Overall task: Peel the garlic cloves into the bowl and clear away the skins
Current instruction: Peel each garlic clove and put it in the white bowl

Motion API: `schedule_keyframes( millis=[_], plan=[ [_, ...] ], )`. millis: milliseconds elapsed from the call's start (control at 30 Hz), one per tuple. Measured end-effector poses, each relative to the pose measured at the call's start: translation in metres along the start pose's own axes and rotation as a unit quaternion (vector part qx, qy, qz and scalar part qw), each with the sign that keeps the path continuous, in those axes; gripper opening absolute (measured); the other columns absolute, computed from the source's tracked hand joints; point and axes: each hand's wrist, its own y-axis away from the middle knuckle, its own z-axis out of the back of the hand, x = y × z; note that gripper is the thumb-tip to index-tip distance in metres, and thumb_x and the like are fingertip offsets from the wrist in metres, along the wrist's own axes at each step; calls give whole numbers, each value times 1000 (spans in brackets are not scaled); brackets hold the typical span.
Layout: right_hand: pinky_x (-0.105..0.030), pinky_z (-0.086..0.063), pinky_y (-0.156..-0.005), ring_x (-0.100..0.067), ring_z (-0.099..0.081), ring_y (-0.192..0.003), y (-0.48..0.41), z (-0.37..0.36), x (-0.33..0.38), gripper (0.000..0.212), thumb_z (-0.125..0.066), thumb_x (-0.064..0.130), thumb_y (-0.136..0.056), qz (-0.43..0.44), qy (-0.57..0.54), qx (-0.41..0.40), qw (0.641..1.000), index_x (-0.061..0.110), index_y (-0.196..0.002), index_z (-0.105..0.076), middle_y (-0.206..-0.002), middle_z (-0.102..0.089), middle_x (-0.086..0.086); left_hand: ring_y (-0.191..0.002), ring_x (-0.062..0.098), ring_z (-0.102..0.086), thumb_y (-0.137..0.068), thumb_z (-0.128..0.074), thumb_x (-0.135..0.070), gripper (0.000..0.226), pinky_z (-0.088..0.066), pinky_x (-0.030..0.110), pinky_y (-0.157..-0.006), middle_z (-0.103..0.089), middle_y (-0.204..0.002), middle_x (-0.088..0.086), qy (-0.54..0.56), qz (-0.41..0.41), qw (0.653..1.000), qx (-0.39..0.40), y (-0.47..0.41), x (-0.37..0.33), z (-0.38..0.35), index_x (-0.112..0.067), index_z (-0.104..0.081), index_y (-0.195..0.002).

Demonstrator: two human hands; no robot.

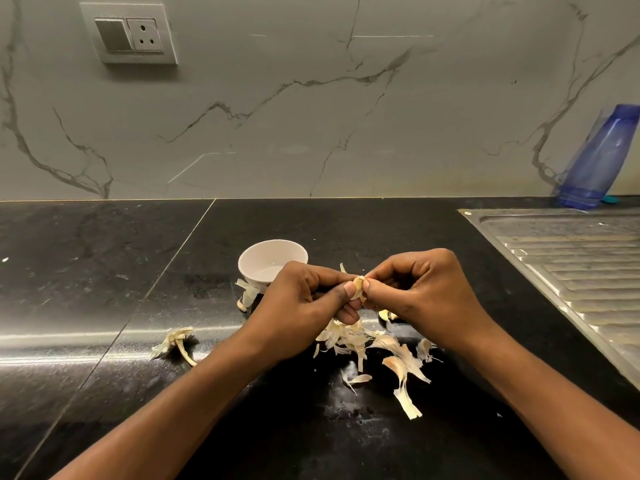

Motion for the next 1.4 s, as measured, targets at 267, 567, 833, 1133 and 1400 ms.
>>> schedule_keyframes(
  millis=[267,567,833,1133,1400],
  plan=[
    [-47,-65,-59,-24,-76,-64,0,-5,2,6,-85,17,-88,7,-22,-44,999,13,-84,-84,-73,-78,2,-82,28,-78,-102,-63,-9,20,-63,33,-81,-80,-91,12,65,19,998,3,0,-5,2,-8,-78,-116],
    [-31,-64,-66,-30,-78,-70,-5,-2,6,7,-75,-4,-91,-61,-178,-72,980,0,-90,-80,-78,-79,-14,-80,21,-74,-99,-56,-11,28,-62,25,-74,-76,-99,21,273,71,959,19,-1,-16,6,0,-73,-119],
    [-30,-64,-66,-30,-79,-73,-6,8,5,5,-76,3,-93,-96,-144,4,985,0,-95,-79,-82,-80,-14,-81,23,-72,-102,-57,-8,27,-63,25,-73,-76,-102,23,275,98,956,-12,-3,-16,10,-2,-70,-125],
    [-35,-66,-69,-29,-79,-75,-8,14,0,19,-63,-11,-95,-99,-86,51,990,-1,-90,-78,-85,-80,-13,-77,25,-70,-103,-62,-8,16,-62,27,-69,-74,-99,27,168,117,978,-43,-5,-9,12,-3,-73,-113],
    [-40,-67,-73,-28,-79,-81,-8,13,0,21,-61,3,-102,-102,-55,84,990,3,-95,-82,-90,-81,-8,-74,24,-69,-100,-65,-13,18,-61,29,-68,-75,-87,18,127,112,985,-21,-3,-6,9,-3,-76,-110]
  ],
)
